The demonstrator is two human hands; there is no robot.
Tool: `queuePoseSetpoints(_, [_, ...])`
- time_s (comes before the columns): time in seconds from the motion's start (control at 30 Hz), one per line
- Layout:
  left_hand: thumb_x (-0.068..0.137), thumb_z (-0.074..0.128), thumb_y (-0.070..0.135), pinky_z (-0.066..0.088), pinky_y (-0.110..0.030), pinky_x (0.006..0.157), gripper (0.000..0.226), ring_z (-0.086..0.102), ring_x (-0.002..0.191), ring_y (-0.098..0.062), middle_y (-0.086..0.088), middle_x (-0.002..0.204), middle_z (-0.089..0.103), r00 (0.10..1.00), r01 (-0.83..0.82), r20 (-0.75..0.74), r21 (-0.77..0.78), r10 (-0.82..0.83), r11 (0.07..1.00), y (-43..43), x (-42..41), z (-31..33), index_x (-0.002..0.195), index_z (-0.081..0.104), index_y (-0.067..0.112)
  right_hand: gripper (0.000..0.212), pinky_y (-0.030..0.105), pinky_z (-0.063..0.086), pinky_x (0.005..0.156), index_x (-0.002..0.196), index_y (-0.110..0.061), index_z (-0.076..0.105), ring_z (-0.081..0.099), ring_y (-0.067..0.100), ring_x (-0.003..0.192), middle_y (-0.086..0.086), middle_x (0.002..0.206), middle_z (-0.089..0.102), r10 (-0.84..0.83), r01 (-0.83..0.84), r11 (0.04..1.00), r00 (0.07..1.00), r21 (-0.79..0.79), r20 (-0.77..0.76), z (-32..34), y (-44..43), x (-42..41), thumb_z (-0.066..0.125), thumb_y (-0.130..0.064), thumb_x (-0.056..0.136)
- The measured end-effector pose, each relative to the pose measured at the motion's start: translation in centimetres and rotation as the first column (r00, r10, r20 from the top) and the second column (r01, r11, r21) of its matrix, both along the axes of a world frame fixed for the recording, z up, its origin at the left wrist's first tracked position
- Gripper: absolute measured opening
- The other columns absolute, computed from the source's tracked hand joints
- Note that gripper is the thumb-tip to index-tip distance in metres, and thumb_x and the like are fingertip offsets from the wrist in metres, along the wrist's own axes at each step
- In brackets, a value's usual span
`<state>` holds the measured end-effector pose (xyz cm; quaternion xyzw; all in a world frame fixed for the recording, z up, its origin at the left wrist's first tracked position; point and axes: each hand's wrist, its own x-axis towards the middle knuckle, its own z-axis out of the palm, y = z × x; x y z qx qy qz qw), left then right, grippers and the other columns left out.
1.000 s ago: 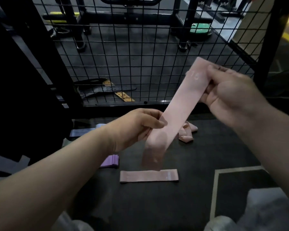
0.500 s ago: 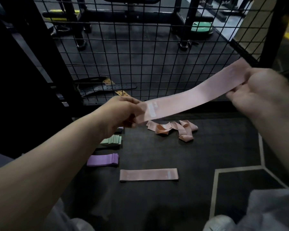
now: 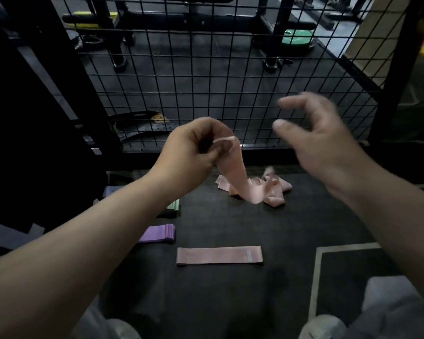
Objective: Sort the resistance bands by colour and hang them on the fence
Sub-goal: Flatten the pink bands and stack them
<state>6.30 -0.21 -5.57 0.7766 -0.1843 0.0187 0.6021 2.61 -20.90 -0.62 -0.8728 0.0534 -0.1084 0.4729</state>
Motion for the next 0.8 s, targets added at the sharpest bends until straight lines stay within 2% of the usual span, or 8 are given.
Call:
queuePoseSetpoints(0.1, [0.088,0.067,0.002,0.058,-0.045,0.077,0.015,0.068,0.082,-0.023,-0.003,0.087,0.072,0.996,0.084,-0.005,0.009,-0.084,0.996,-0.2,-0.3,-0.4,0.092,0.07,0.016,0.037,0.031,0.04,0.111,0.127,-0.032,0.057,0.051,-0.009,0.12,-0.019,0.126,0.06,0.291,-0.296,0.954,0.952,-0.043,-0.094,-0.8,1.2,-0.7,0.068,-0.03,0.091])
queuePoseSetpoints(0.2, [0.088,0.067,0.005,0.056,-0.042,0.078,0.013,0.068,0.085,-0.024,-0.003,0.092,0.073,0.991,0.135,0.002,-0.006,-0.135,0.991,-0.3,-0.6,-0.1,0.099,0.069,0.011,0.034,0.035,0.046,0.105,0.124,-0.032,0.056,0.059,-0.004,0.114,-0.013,0.116,0.067,0.42,-0.435,0.897,0.893,-0.073,-0.161,-1.6,2.0,-1.2,0.067,-0.026,0.093])
queuePoseSetpoints(0.3, [0.09,0.067,0.004,0.054,-0.033,0.062,0.014,0.062,0.067,-0.023,-0.016,0.086,0.067,0.977,0.183,-0.088,-0.112,-0.193,0.977,-0.5,-1.0,0.7,0.104,0.066,0.005,0.022,0.046,0.054,0.093,0.113,-0.032,0.06,0.067,0.012,0.102,-0.001,0.106,0.07,0.395,-0.401,0.916,0.908,-0.021,-0.138,-2.0,2.1,-1.1,0.066,-0.025,0.093])
queuePoseSetpoints(0.37, [0.09,0.066,-0.001,0.047,-0.024,0.053,0.021,0.055,0.06,-0.015,-0.011,0.077,0.06,0.956,0.126,-0.229,-0.243,-0.183,0.962,-0.6,-1.3,1.0,0.109,0.062,0.006,0.013,0.049,0.057,0.085,0.102,-0.028,0.063,0.07,0.018,0.094,0.002,0.099,0.072,0.344,-0.345,0.939,0.932,0.015,-0.113,-1.8,2.3,-1.0,0.069,-0.024,0.092])
queuePoseSetpoints(0.5, [0.077,0.07,0.0,0.054,-0.032,0.068,0.042,0.067,0.077,-0.02,-0.01,0.092,0.069,0.817,-0.001,-0.508,-0.476,-0.274,0.879,-0.4,-1.0,0.7,0.118,0.06,0.003,0.008,0.049,0.059,0.078,0.088,-0.021,0.064,0.07,0.03,0.086,0.01,0.089,0.073,0.237,-0.231,0.969,0.969,0.088,-0.068,-1.5,2.7,-0.9,0.071,-0.018,0.09])
queuePoseSetpoints(0.63, [0.089,0.063,-0.001,0.058,-0.031,0.075,0.007,0.069,0.079,-0.021,-0.012,0.088,0.072,0.803,0.039,-0.528,-0.415,-0.275,0.909,-0.8,-1.5,0.1,0.094,0.067,0.002,0.004,0.047,0.059,0.077,0.096,-0.016,0.066,0.072,0.028,0.084,0.009,0.09,0.074,0.192,-0.177,0.972,0.977,0.151,-0.089,-1.1,2.4,-0.9,0.069,-0.017,0.092])
queuePoseSetpoints(0.7, [0.092,0.062,0.002,0.057,-0.033,0.076,0.007,0.067,0.077,-0.022,-0.011,0.083,0.071,0.837,0.057,-0.485,-0.383,-0.253,0.922,-1.0,-1.8,0.0,0.087,0.067,0.004,0.006,0.04,0.06,0.079,0.097,-0.018,0.067,0.072,0.021,0.087,0.003,0.092,0.075,0.196,-0.18,0.97,0.977,0.163,-0.088,-0.9,2.2,-0.8,0.069,-0.019,0.092])
queuePoseSetpoints(0.8, [0.092,0.063,0.004,0.054,-0.035,0.072,0.008,0.06,0.076,-0.027,-0.015,0.083,0.067,0.885,0.102,-0.406,-0.309,-0.228,0.946,-1.1,-1.8,0.1,0.095,0.065,-0.004,0.015,0.03,0.057,0.083,0.099,-0.021,0.071,0.071,0.011,0.091,-0.002,0.095,0.075,0.23,-0.213,0.961,0.97,0.175,-0.083,-0.7,1.9,-0.7,0.069,-0.033,0.09])
